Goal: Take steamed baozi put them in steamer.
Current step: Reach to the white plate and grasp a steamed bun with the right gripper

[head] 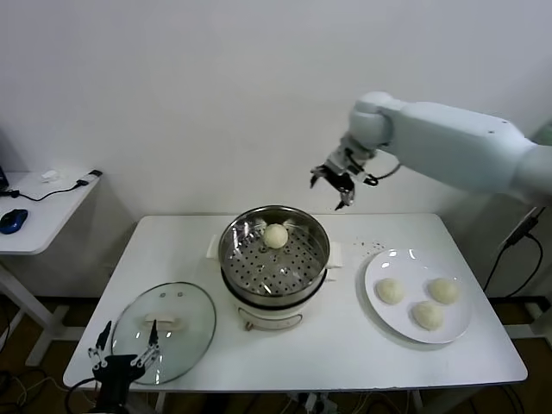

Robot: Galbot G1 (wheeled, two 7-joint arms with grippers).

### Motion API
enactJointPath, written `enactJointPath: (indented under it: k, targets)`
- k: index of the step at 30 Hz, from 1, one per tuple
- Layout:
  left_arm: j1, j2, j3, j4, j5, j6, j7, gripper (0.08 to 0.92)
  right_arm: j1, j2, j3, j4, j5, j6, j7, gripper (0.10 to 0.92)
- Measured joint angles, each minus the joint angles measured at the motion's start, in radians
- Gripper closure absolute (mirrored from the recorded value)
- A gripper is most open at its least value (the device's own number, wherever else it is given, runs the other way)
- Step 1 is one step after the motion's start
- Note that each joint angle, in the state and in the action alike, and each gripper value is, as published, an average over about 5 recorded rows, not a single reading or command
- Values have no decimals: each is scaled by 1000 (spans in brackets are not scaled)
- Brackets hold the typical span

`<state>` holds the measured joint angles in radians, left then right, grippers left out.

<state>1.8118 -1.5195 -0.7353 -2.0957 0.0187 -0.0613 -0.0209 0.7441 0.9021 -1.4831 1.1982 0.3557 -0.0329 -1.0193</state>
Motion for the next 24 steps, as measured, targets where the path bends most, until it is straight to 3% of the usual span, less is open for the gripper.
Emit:
enactJointPath:
  k: [10, 24]
  targets:
    - [7, 2, -2, -9, 4, 2, 6, 177, -211, -161, 85, 12, 1, -177, -21, 203]
    - [19, -4, -11, 0, 9, 0, 5, 177, -486, -120, 266, -125, -137, -225, -29, 203]
